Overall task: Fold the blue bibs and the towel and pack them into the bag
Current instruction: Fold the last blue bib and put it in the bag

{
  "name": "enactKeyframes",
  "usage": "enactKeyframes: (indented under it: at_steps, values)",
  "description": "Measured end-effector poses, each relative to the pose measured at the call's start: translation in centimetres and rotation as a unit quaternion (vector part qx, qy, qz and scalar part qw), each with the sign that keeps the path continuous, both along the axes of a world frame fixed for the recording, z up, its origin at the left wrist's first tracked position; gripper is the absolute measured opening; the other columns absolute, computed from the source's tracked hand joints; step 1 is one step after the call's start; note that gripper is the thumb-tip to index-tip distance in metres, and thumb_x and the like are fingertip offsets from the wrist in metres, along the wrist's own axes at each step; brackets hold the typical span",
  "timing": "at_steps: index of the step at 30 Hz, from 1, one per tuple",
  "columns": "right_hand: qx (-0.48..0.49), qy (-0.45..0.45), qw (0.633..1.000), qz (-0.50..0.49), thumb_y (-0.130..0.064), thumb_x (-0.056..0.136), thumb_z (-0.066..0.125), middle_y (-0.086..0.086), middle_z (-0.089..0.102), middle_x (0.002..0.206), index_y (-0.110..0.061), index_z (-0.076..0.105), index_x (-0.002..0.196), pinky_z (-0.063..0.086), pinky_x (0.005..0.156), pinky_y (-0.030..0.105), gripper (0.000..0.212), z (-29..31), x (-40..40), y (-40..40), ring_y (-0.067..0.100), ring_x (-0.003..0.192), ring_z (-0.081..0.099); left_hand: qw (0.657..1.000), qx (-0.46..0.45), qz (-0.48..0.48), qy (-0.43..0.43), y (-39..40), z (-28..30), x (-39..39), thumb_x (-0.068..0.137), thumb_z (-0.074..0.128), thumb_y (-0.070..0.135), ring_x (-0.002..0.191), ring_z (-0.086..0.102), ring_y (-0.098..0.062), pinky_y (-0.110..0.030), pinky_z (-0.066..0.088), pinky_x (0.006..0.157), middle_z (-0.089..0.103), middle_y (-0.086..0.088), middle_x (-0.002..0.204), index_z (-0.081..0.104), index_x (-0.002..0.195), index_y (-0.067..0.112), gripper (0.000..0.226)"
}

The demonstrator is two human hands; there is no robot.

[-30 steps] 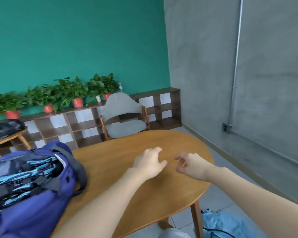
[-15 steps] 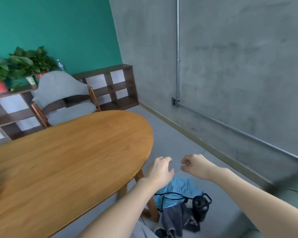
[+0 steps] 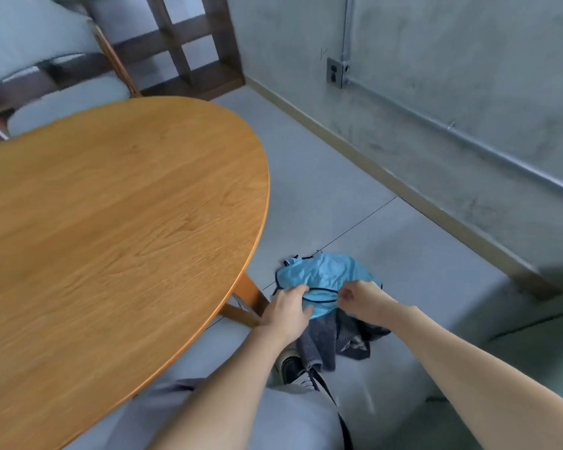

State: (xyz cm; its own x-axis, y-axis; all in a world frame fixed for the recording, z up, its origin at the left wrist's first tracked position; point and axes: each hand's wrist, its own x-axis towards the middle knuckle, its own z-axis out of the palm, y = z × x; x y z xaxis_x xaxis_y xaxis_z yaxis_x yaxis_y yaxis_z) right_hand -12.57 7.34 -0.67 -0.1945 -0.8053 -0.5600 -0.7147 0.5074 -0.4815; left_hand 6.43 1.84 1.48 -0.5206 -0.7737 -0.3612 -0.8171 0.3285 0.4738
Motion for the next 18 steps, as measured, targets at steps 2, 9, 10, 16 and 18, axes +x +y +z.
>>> enactKeyframes:
  at_steps: [2, 9, 10, 16, 18]
  values:
    - [0.016, -0.007, 1.0, -0.004, -0.026, 0.094, 0.056, -0.002, 0.064, 0.098, -0.023, 0.062, 0.099, 0.047, 0.076, 0.028, 0.009, -2.7, -0.6, -1.4, 0.017, 0.088, 0.059, 0.999, 0.026, 0.024, 0.014, -1.1, -2.1, -0.5, 0.099, 0.06, 0.029, 0.11, 0.062, -0.028, -0.041, 0.051, 0.095, 0.064, -0.007, 0.124, 0.053, 0.142, 0.019, 0.045]
    - [0.071, 0.016, 0.997, 0.03, -0.029, 0.099, 0.051, 0.005, 0.06, 0.121, -0.02, 0.062, 0.125, 0.045, 0.085, 0.031, 0.029, -11.8, -2.3, -6.7, 0.025, 0.104, 0.058, 0.996, 0.075, 0.057, 0.008, -3.9, -8.5, -2.1, 0.1, 0.059, 0.021, 0.122, 0.058, -0.029, -0.039, 0.047, 0.102, 0.06, -0.01, 0.134, 0.053, 0.142, 0.013, 0.043]
    - [0.077, 0.019, 0.996, 0.044, -0.028, 0.1, 0.052, 0.007, 0.059, 0.129, -0.019, 0.06, 0.129, 0.047, 0.09, 0.033, 0.032, -12.9, -2.2, -7.3, 0.027, 0.112, 0.058, 0.995, 0.076, 0.067, 0.005, -4.2, -9.1, -2.1, 0.1, 0.059, 0.02, 0.122, 0.057, -0.029, -0.037, 0.046, 0.102, 0.059, -0.01, 0.134, 0.053, 0.141, 0.012, 0.043]
    - [0.135, 0.104, 0.973, 0.156, -0.014, 0.099, 0.045, 0.006, 0.024, 0.16, -0.021, 0.043, 0.148, 0.04, 0.11, 0.046, 0.05, -17.9, -1.5, -8.9, 0.032, 0.141, 0.029, 0.993, 0.091, 0.074, -0.014, -4.7, -12.3, -2.5, 0.099, 0.06, 0.017, 0.122, 0.056, -0.029, -0.037, 0.045, 0.104, 0.06, -0.012, 0.13, 0.055, 0.136, 0.01, 0.037]
    - [0.145, 0.139, 0.963, 0.18, -0.012, 0.098, 0.044, 0.006, 0.011, 0.165, -0.022, 0.038, 0.151, 0.037, 0.111, 0.047, 0.055, -18.8, -1.2, -9.2, 0.036, 0.143, 0.023, 0.993, 0.095, 0.074, -0.017, -4.9, -12.9, -2.6, 0.1, 0.059, 0.016, 0.122, 0.055, -0.029, -0.036, 0.044, 0.104, 0.059, -0.012, 0.13, 0.056, 0.135, 0.009, 0.036]
